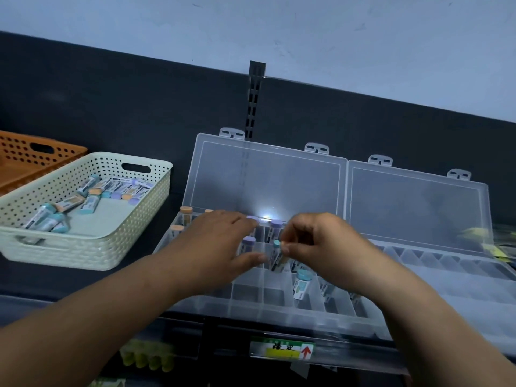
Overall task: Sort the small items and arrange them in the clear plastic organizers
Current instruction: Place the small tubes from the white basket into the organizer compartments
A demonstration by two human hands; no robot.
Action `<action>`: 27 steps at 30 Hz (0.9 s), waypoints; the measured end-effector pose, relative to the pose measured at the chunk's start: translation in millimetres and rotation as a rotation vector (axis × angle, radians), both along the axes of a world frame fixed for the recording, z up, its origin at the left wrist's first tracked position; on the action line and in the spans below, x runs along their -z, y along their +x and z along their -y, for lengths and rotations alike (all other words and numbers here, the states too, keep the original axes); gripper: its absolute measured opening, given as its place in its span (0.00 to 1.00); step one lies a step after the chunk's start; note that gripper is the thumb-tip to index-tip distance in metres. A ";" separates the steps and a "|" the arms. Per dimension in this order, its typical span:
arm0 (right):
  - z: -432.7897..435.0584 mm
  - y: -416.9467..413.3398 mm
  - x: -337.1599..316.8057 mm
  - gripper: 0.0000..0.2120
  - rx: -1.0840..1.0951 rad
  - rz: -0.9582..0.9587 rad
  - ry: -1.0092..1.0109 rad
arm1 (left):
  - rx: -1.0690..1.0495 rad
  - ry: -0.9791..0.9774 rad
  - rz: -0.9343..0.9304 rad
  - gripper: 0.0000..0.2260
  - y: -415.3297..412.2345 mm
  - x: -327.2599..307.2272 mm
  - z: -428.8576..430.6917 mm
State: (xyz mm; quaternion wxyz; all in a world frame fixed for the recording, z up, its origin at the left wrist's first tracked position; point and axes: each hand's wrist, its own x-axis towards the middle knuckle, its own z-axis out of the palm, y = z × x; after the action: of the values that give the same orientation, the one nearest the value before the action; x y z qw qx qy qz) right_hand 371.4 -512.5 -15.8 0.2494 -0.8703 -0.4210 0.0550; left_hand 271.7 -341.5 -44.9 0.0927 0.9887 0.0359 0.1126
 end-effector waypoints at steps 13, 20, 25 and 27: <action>-16.4 -9.6 24.2 0.02 -0.032 0.091 -0.267 | -0.004 0.043 -0.075 0.32 -7.4 13.8 -19.4; -19.2 -7.4 22.6 0.02 0.004 0.068 -0.296 | 0.010 0.015 -0.071 0.31 -7.1 13.2 -26.6; -22.4 -8.9 23.7 0.02 -0.001 0.065 -0.341 | 0.019 0.028 -0.061 0.36 -5.5 14.9 -33.9; -22.2 -8.7 22.8 0.04 0.000 0.058 -0.351 | 0.028 0.029 -0.046 0.39 -4.5 15.4 -36.0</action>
State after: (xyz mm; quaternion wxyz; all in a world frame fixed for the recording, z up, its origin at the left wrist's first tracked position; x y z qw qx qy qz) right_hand 362.8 -490.2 -38.7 0.0812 -0.9017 -0.4121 0.1026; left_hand 267.2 -305.4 -60.3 0.0793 0.9926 0.0225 0.0892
